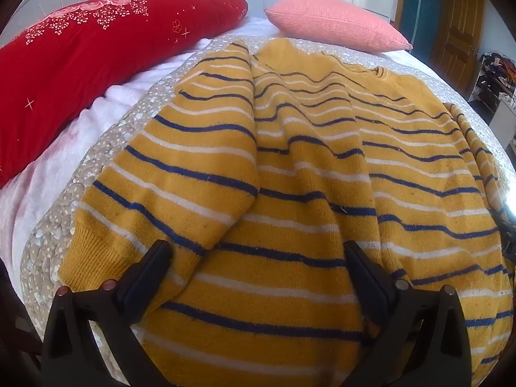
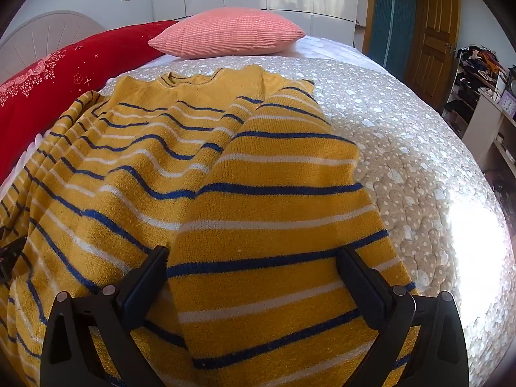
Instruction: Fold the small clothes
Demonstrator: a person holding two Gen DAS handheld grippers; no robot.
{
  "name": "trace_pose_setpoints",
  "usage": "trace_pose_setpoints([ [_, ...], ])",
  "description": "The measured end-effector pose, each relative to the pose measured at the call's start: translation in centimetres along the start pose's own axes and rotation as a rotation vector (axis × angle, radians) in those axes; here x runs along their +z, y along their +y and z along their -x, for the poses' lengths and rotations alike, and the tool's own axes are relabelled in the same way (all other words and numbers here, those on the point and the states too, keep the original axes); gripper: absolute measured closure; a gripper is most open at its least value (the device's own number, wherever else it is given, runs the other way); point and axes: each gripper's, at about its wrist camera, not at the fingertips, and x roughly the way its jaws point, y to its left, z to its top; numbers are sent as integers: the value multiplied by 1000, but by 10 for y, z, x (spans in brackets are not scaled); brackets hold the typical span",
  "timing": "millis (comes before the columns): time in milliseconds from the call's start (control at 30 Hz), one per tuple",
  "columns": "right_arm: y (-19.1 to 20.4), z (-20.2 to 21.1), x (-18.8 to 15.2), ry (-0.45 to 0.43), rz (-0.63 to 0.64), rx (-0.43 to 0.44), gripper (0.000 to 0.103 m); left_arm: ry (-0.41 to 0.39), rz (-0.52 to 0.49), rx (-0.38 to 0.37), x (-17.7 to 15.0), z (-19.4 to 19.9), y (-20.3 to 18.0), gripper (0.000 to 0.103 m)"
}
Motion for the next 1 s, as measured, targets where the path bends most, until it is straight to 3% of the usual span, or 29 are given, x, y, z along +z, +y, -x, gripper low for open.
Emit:
trace_pose_setpoints([
  [667, 0, 0, 0, 0, 0, 0, 0, -50, 15, -22, -1, 5, 0, 0],
  [1000, 0, -1, 0, 0, 0, 0, 0, -23, 6, -16, -2, 4, 1, 0],
])
